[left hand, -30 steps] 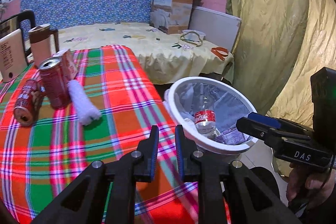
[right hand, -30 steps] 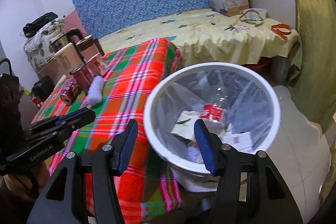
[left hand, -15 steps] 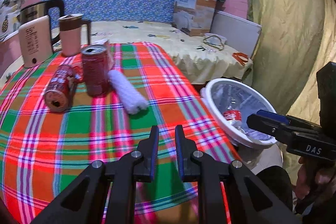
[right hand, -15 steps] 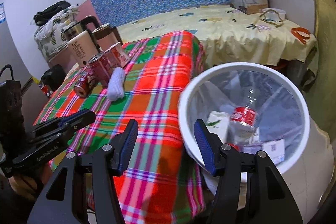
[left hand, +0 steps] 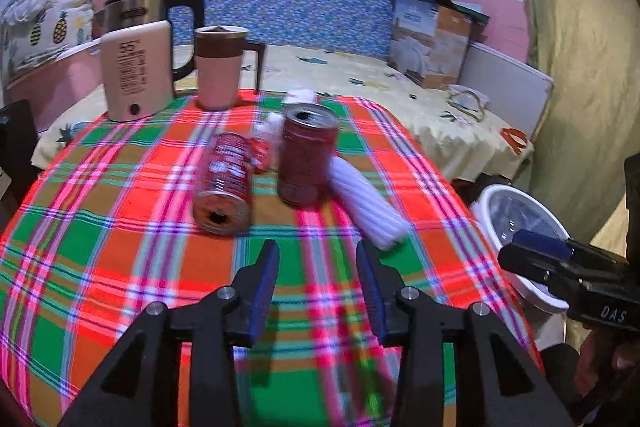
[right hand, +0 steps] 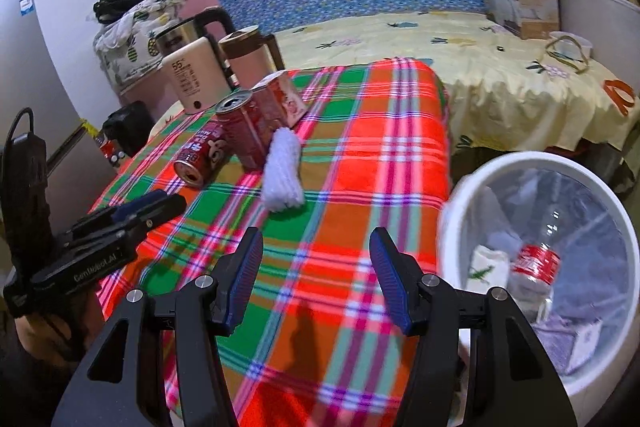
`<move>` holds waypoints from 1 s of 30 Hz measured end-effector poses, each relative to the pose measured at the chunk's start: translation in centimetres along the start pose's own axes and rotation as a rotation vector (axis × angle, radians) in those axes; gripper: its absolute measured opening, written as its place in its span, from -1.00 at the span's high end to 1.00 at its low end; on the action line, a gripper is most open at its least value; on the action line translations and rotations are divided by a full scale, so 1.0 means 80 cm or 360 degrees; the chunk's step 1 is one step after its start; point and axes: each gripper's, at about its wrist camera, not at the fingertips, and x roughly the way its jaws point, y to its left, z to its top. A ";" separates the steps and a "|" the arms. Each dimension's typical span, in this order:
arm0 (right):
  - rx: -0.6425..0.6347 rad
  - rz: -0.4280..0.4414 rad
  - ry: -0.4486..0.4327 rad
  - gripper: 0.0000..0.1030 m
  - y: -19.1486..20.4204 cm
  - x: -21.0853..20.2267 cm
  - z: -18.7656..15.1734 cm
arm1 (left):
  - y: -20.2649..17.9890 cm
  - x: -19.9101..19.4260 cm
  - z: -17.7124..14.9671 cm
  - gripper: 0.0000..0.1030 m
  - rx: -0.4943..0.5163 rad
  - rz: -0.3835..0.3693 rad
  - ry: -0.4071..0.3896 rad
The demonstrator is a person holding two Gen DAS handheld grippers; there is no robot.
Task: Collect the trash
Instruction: 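Move both open tools back over the table toward the remaining items, then grasp the red milk can with the left tool while the right tool grasps the white foam net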
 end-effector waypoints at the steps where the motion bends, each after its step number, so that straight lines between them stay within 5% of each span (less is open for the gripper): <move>1: -0.0013 0.0008 0.0006 -0.11 0.004 0.004 0.002 | 0.005 0.001 0.002 0.16 -0.0003 0.0014 -0.0006; 6: -0.0050 0.0038 0.0012 -0.12 0.018 0.018 0.014 | 0.031 0.014 0.017 -0.02 -0.0039 0.0073 -0.0017; 30: -0.0140 -0.0027 0.0175 -0.12 0.040 0.107 0.046 | 0.073 0.087 0.041 -0.07 -0.0139 0.0058 0.0102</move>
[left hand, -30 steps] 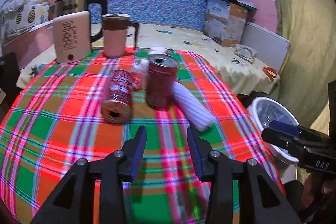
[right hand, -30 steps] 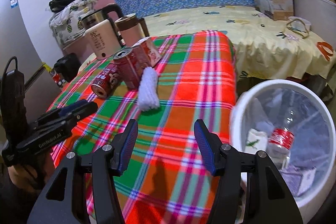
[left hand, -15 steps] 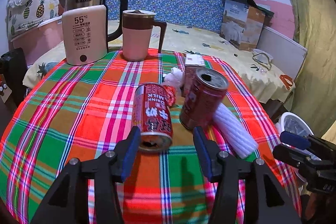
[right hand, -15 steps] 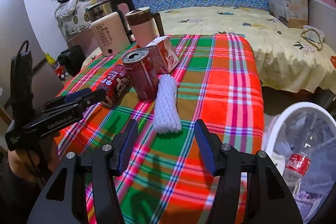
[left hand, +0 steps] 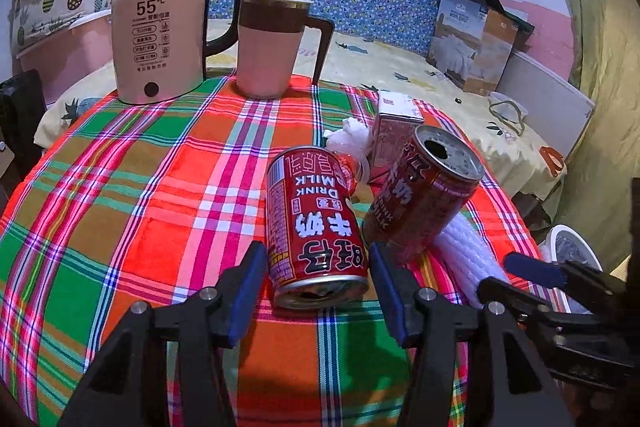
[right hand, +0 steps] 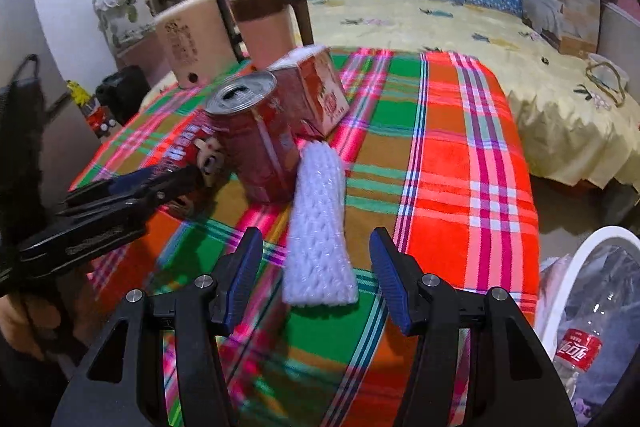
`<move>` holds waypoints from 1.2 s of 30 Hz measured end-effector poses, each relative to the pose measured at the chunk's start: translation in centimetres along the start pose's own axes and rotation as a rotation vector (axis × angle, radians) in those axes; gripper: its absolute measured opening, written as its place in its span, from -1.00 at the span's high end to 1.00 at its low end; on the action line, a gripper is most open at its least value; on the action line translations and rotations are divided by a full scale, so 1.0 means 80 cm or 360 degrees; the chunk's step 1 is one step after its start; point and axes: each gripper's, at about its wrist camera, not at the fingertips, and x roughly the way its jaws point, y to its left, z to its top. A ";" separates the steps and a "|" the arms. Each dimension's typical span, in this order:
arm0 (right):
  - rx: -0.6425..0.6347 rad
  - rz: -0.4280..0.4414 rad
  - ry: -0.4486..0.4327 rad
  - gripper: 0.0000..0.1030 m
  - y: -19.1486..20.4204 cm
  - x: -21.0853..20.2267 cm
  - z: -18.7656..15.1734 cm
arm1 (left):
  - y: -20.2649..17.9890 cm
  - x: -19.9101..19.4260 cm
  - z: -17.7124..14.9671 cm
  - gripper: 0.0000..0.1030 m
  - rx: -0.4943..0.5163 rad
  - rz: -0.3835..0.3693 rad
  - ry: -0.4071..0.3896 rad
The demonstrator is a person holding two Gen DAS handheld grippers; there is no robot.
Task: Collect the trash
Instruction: 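Grasp the red milk can with the left tool while the right tool grasps the white foam net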
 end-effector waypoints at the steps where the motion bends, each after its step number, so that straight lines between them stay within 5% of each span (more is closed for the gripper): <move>1: 0.0013 0.0007 0.0009 -0.11 -0.001 0.002 -0.001 | -0.001 0.000 0.000 -0.07 0.0002 -0.0003 -0.0002; 3: 0.0027 0.0026 0.0022 0.35 -0.002 0.003 -0.003 | -0.001 -0.002 0.000 -0.06 0.0004 -0.0011 -0.0010; 6: 0.0038 0.0031 0.0023 0.44 -0.004 -0.001 -0.010 | -0.002 -0.007 -0.003 -0.06 0.0010 -0.0022 -0.0024; 36: 0.0187 0.0014 -0.0101 0.47 -0.035 -0.098 -0.072 | -0.061 -0.094 -0.079 -0.05 0.0066 -0.0159 -0.0048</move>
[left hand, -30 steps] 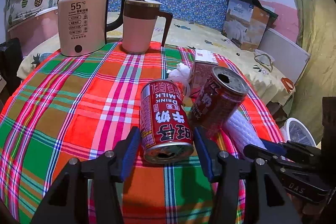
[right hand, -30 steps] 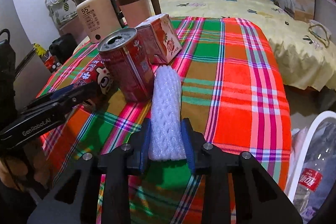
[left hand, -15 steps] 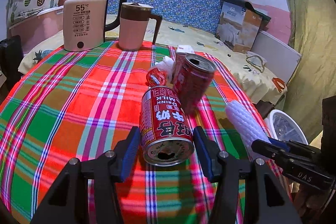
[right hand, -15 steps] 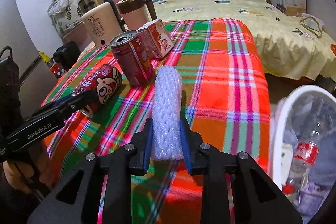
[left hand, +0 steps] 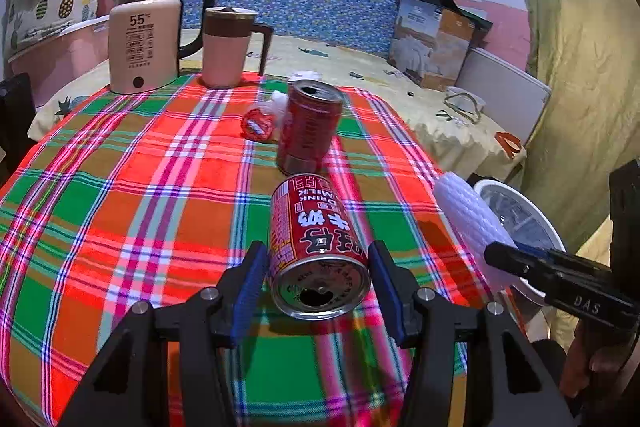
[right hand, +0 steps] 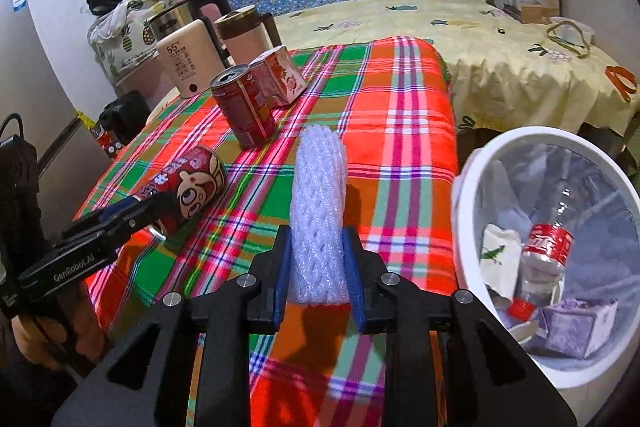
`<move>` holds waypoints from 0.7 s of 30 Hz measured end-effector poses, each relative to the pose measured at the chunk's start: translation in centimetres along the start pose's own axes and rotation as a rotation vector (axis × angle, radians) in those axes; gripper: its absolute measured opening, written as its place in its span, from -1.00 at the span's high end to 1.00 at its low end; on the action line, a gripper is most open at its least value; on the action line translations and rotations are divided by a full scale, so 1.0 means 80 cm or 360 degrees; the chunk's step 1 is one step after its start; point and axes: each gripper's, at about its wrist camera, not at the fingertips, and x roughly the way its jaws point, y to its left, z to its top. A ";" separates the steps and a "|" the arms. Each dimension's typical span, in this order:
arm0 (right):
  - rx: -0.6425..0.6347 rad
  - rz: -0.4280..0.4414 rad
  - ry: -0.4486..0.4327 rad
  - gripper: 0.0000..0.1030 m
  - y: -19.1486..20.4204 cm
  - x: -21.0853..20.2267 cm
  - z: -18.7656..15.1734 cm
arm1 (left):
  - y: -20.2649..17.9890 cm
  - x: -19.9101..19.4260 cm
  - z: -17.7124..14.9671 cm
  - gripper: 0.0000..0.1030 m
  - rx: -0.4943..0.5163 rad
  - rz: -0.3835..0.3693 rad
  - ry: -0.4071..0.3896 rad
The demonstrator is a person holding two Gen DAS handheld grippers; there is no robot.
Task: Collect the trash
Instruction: 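Grasp the red milk can with the left tool while the right tool grasps the white foam net, then carry the milk can and foam net over the bin with both tools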
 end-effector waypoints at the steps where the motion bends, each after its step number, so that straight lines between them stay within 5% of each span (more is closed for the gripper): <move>1: 0.0002 -0.0003 -0.0006 0.47 -0.001 -0.002 -0.002 | -0.003 -0.001 -0.002 -0.05 0.0006 -0.0007 0.0002; 21: 0.0066 -0.0029 -0.0059 0.47 -0.024 -0.025 -0.017 | -0.042 0.030 -0.007 -0.10 0.0026 -0.0076 0.0173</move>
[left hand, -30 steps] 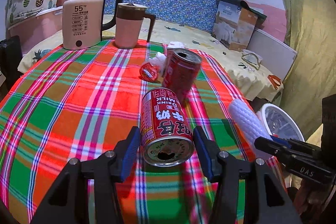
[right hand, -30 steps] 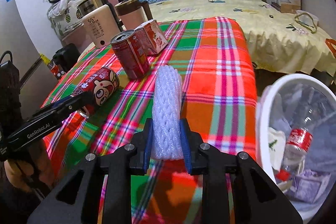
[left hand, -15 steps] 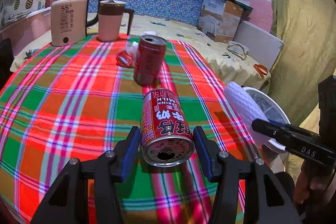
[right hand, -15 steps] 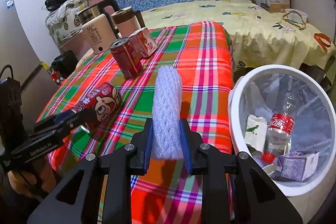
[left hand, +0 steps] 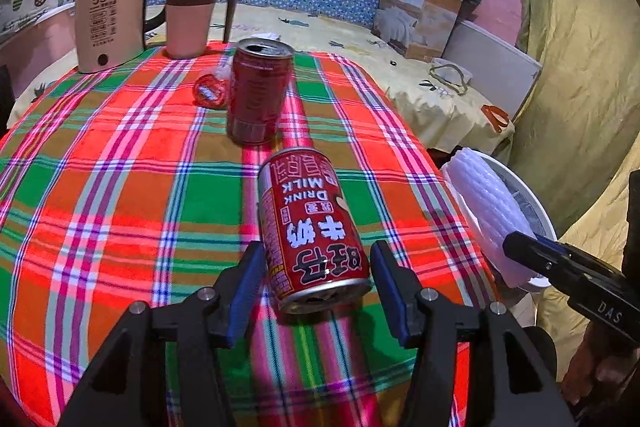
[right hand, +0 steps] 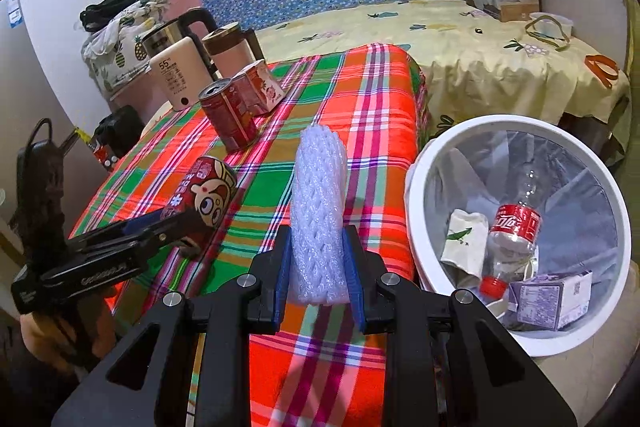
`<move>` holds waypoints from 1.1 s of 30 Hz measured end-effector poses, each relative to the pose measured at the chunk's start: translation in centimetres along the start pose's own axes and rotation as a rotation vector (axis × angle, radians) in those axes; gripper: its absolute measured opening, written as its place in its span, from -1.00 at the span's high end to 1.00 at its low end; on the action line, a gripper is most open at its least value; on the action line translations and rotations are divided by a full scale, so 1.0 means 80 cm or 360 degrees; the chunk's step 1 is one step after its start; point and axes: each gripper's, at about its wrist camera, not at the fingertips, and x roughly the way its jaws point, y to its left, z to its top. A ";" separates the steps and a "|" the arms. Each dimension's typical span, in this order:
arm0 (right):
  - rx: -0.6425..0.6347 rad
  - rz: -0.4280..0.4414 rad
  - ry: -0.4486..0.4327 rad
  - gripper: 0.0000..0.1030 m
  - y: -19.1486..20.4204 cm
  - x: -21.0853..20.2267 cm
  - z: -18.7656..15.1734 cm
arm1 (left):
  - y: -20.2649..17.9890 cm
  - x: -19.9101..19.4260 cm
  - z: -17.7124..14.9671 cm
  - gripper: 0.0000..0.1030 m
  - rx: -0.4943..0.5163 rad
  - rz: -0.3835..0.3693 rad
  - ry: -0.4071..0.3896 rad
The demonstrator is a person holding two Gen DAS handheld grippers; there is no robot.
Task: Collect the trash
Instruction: 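Carry the milk can and foam net over the bin with both tools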
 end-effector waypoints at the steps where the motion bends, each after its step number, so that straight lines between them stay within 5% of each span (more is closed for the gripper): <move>1: 0.0005 0.0000 -0.0003 0.47 -0.002 -0.001 -0.001 | -0.002 0.001 0.000 -0.10 0.0008 0.0007 -0.0003; 33: 0.0210 -0.0169 -0.0149 0.47 -0.086 -0.054 -0.008 | -0.097 0.000 0.013 -0.05 0.0240 -0.0166 -0.0098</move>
